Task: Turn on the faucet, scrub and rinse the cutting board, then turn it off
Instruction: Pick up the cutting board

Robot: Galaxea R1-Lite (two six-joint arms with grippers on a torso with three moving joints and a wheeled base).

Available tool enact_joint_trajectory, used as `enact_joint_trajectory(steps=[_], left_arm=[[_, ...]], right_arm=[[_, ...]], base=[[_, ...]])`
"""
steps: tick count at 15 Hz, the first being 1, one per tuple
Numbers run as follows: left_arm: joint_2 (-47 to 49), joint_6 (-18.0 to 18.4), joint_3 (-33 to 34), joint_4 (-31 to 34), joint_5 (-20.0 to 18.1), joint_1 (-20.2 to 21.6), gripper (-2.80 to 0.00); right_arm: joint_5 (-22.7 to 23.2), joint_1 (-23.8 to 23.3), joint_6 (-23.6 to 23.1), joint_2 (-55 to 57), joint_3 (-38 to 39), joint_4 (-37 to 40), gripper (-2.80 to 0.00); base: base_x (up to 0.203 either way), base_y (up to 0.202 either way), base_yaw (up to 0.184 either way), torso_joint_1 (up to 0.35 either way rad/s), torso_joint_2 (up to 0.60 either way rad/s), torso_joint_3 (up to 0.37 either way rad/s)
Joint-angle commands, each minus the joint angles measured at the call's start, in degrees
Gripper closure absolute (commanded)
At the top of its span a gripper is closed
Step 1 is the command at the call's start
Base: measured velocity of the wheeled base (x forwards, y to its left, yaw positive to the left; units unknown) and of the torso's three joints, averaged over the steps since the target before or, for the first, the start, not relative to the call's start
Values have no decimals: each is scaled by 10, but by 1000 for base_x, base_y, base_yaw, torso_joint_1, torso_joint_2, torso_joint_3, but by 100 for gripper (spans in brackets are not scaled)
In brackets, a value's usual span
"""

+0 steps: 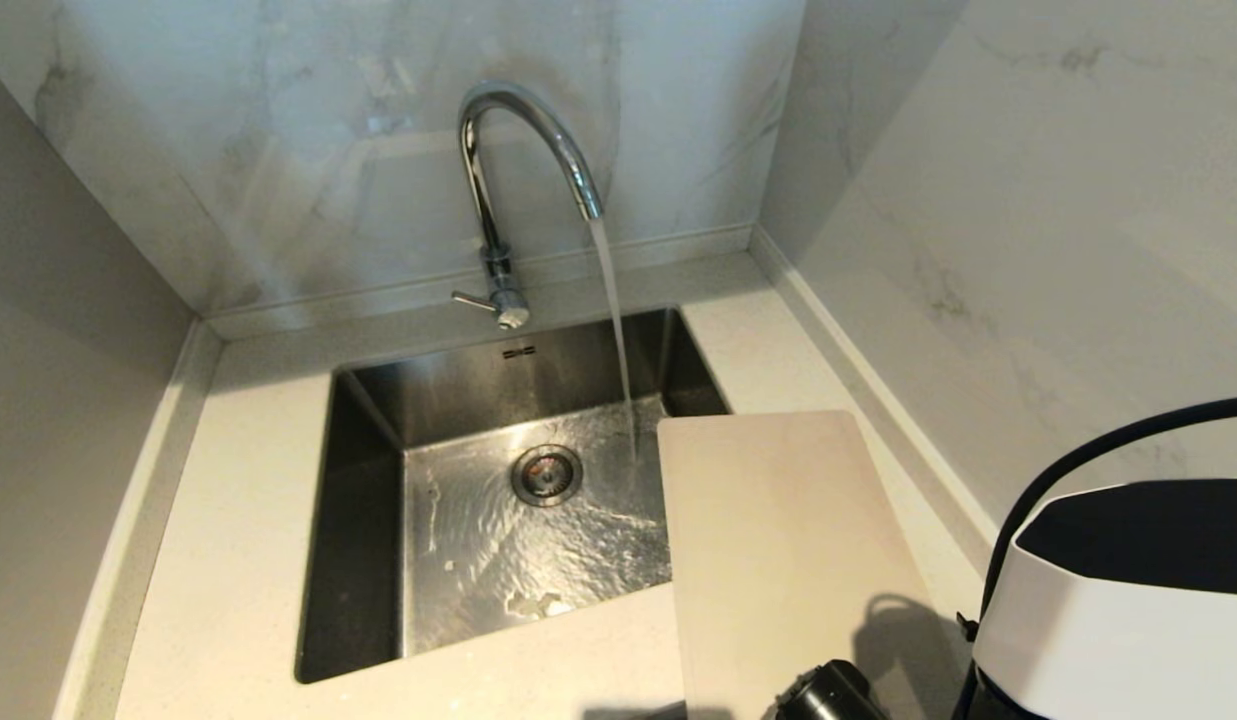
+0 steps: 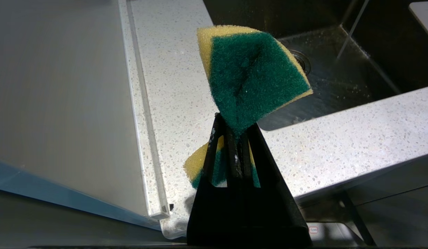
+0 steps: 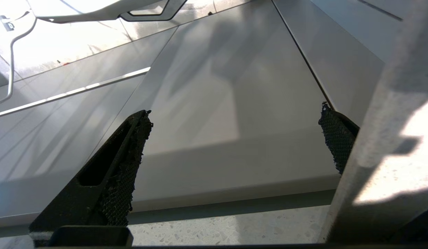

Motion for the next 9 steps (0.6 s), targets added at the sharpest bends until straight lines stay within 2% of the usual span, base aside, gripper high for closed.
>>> enact_joint_trajectory(steps=[1,6,9], left_arm=[[0,0,1,0,0,0,0],[0,0,1,0,0,0,0],[0,0,1,0,0,0,0]], right_arm=[[0,0,-4,8,3,-13,-280],[1,-1,-3,56,47,-152,-280],[1,-1,-3,56,50,-153,-280]], base=[[0,0,0,0,0,0],[0,0,0,0,0,0],[0,0,0,0,0,0]])
